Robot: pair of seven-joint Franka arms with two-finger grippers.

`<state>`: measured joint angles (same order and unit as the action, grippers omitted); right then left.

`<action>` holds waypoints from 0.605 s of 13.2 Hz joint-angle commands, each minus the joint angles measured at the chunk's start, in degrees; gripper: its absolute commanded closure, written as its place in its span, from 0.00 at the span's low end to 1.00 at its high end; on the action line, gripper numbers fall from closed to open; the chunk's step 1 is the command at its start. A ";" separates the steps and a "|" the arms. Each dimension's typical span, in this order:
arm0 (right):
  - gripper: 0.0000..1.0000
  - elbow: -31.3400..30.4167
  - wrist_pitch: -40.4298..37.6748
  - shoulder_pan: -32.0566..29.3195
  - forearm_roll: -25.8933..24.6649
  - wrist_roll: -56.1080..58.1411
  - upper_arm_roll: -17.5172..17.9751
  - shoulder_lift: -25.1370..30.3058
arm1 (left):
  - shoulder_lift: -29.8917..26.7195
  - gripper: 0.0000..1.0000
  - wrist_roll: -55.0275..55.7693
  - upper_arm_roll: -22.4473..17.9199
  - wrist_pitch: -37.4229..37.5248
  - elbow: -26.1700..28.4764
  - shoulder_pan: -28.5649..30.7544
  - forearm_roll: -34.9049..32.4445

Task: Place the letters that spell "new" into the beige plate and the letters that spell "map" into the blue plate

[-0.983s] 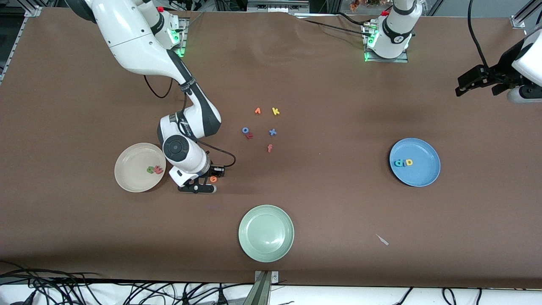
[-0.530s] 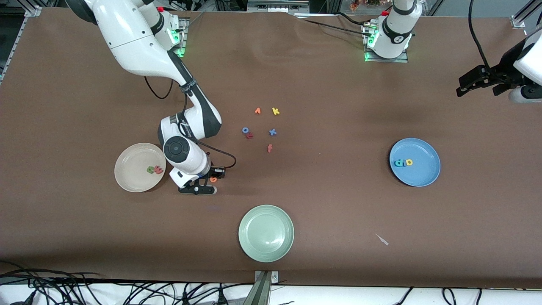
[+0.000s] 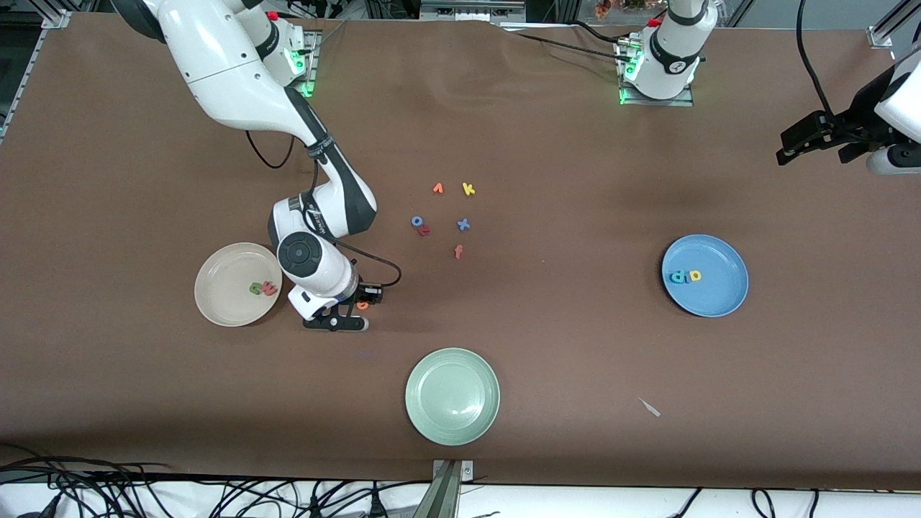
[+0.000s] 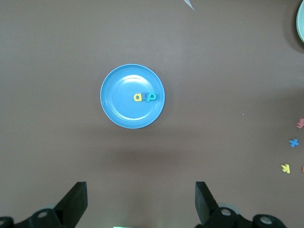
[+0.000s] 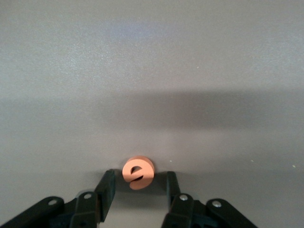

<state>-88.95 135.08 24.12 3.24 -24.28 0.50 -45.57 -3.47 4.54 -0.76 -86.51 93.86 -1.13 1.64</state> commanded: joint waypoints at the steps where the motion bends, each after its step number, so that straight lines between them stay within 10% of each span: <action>1: 0.49 2.47 -0.43 -0.57 0.80 0.55 0.46 -1.80 | 0.57 0.00 0.47 -0.20 0.29 -1.40 -0.01 0.56; 8: 0.53 3.17 -0.34 -0.83 0.72 0.64 0.46 -2.33 | 0.57 0.00 0.47 -0.20 0.38 -1.40 -0.01 0.56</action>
<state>-88.29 135.06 23.84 3.24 -24.28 0.50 -45.96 -3.46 4.54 -0.77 -86.51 93.86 -1.13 1.64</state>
